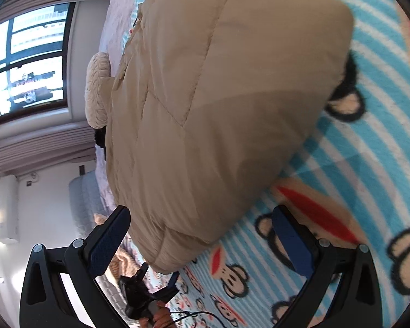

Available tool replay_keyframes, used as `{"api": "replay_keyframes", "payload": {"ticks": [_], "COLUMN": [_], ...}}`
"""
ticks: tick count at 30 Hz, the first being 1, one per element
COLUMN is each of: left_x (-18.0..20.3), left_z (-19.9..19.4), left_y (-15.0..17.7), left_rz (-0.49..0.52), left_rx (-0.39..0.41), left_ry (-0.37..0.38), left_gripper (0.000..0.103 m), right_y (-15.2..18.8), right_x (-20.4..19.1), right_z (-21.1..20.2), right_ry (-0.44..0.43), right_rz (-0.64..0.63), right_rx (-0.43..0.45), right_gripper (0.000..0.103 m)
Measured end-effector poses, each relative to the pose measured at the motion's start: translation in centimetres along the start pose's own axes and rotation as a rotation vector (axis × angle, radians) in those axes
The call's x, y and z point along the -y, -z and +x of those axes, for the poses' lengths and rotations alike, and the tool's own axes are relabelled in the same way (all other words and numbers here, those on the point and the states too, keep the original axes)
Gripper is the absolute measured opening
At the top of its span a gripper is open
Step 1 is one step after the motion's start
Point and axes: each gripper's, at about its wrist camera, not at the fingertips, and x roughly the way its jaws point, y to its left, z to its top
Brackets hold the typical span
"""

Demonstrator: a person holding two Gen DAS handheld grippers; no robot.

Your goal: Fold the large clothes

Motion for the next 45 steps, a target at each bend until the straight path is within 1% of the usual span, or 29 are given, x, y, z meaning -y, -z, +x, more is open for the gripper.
{"api": "replay_keyframes", "payload": {"ticks": [4,6,11,14,15,16,17,18,19,20,21,22,23,24,25,28,31,34,37,38,41,45], "left_x": [1.0,1.3,1.0,1.0,1.1,1.3,1.6,1.9,2.4,2.9,3.2,3.7,4.5,5.1,5.7,7.3,7.9,8.3,8.3,8.5,7.8,6.4], "left_z": [0.9,1.1,2.5,2.6,2.7,2.7,2.7,2.6,2.4,2.2,1.9,1.7,1.3,1.1,0.8,0.1,-1.0,-1.9,-3.1,-2.9,-4.0,-5.6], "left_y": [-1.6,-2.5,-3.5,-3.5,-3.6,-3.6,-3.5,-3.5,-3.5,-3.6,-3.5,-3.4,-3.2,-2.9,-2.7,-1.6,-0.7,-0.1,1.2,1.4,3.7,7.1], "left_rz": [0.044,0.050,0.015,-0.007,-0.007,0.003,0.028,0.054,0.089,0.120,0.150,0.182,0.237,0.280,0.324,0.445,0.504,0.537,0.579,0.585,0.619,0.617], "left_rx": [0.033,0.039,0.062,0.086,0.091,0.097,0.099,0.099,0.098,0.098,0.102,0.107,0.117,0.123,0.130,0.148,0.151,0.142,0.112,0.104,0.062,0.013], "left_ry": [0.008,0.003,-0.031,-0.043,-0.055,-0.078,-0.096,-0.102,-0.106,-0.113,-0.123,-0.135,-0.158,-0.176,-0.197,-0.247,-0.251,-0.235,-0.215,-0.209,-0.190,-0.183], "left_gripper": [0.103,0.103,0.103,0.103,0.100,0.089,0.082,0.066,0.054,0.049,0.039,0.035,0.032,0.028,0.025,0.021,0.021,0.021,0.021,0.021,0.021,0.021], "right_y": [-0.6,-1.2,-2.5,-2.9,-2.9,-2.9,-2.8,-2.8,-2.7,-2.7,-2.7,-2.5,-2.5,-2.4,-2.2,-1.7,-0.9,0.2,1.7,2.4,4.4,7.1], "right_x": [-0.3,-0.6,-1.2,-1.4,-1.3,-1.3,-1.4,-1.4,-1.3,-1.2,-1.0,-0.7,-0.5,-0.5,-0.6,-1.2,-1.5,-1.5,-1.3,-1.1,-0.4,1.0], "right_z": [1.4,2.2,3.9,4.6,4.8,4.8,4.7,4.6,4.6,4.6,4.6,4.3,4.3,4.2,4.1,3.6,2.7,1.8,0.7,0.1,-1.4,-3.3], "right_ry": [-0.043,-0.068,-0.119,-0.122,-0.121,-0.124,-0.127,-0.127,-0.122,-0.102,-0.072,-0.061,-0.074,-0.098,-0.104,-0.121,-0.126,-0.124,-0.121,-0.118,-0.100,-0.072], "right_rz": [0.006,0.009,0.032,0.041,0.045,0.046,0.046,0.048,0.053,0.062,0.076,0.085,0.096,0.098,0.089,0.056,0.030,0.019,0.014,0.014,0.019,0.029], "right_rx": [-0.002,0.003,0.010,0.015,0.015,0.015,0.013,0.010,0.009,0.006,0.000,-0.004,-0.003,0.002,0.003,-0.001,-0.007,-0.008,-0.006,-0.003,0.005,-0.005], "right_gripper": [0.103,0.103,0.103,0.103,0.103,0.103,0.103,0.102,0.097,0.092,0.073,0.056,0.050,0.038,0.032,0.023,0.021,0.021,0.021,0.021,0.021,0.021]}}
